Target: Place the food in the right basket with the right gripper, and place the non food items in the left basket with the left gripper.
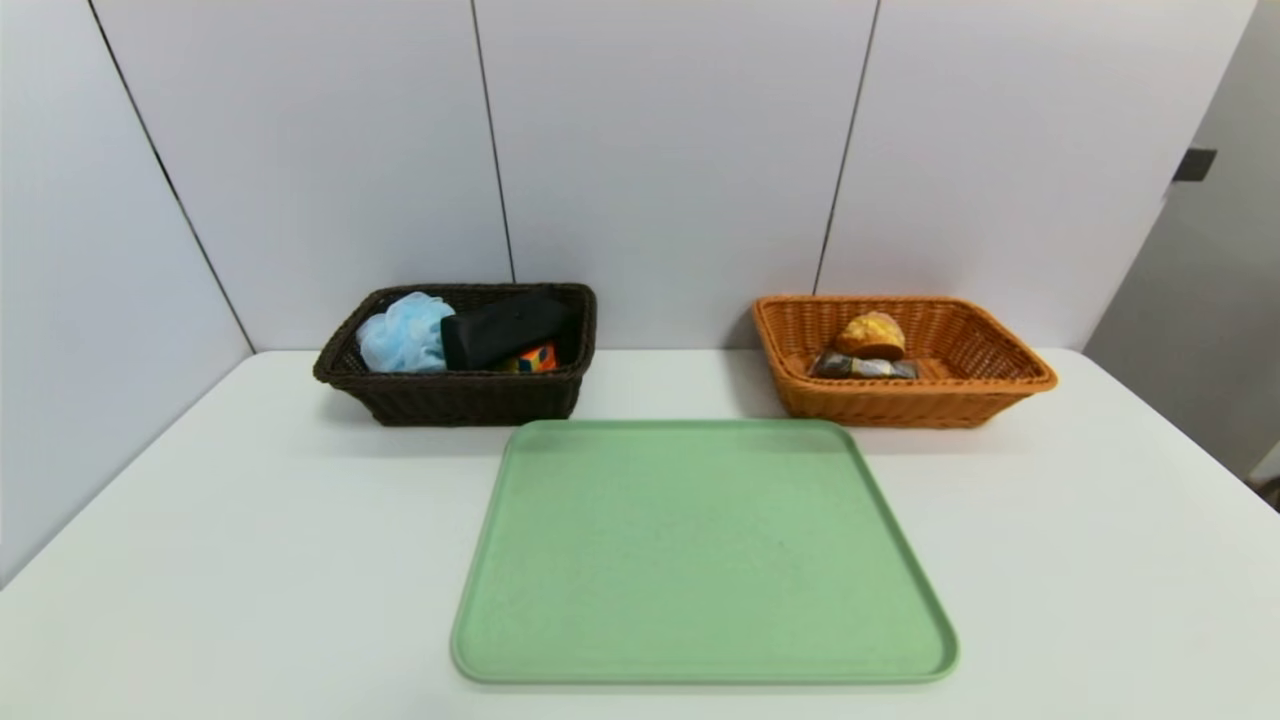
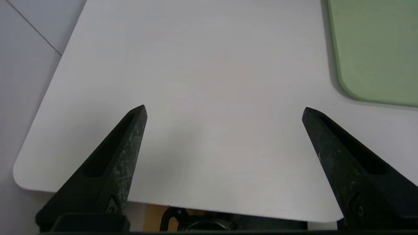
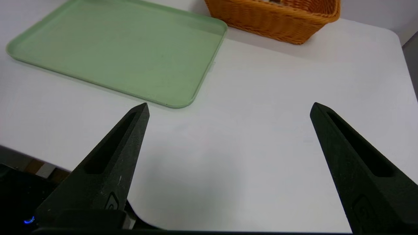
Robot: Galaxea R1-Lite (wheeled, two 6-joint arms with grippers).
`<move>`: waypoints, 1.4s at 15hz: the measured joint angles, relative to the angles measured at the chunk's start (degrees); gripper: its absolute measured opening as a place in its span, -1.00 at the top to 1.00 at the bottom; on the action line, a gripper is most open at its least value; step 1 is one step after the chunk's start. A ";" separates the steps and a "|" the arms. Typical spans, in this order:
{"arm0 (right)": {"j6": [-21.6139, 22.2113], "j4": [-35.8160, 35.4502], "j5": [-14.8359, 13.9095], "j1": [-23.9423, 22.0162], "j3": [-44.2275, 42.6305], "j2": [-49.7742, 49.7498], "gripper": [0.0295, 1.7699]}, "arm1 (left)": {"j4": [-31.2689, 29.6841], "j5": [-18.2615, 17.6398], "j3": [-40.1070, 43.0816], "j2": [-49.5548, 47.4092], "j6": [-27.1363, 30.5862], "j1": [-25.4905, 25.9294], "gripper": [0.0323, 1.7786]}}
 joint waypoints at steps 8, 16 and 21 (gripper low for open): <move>-1.56 7.74 3.23 -1.79 1.90 -10.59 -0.92 | 3.04 -0.22 7.55 -14.36 3.54 -1.24 -0.90; -2.04 -8.59 -5.85 -1.74 10.51 -20.32 -0.92 | -8.27 0.13 15.93 -24.26 4.06 -1.44 -0.90; -2.34 -28.61 -7.28 -1.72 24.59 -21.19 -0.92 | -29.00 -0.80 29.42 -24.64 5.60 -1.44 -0.90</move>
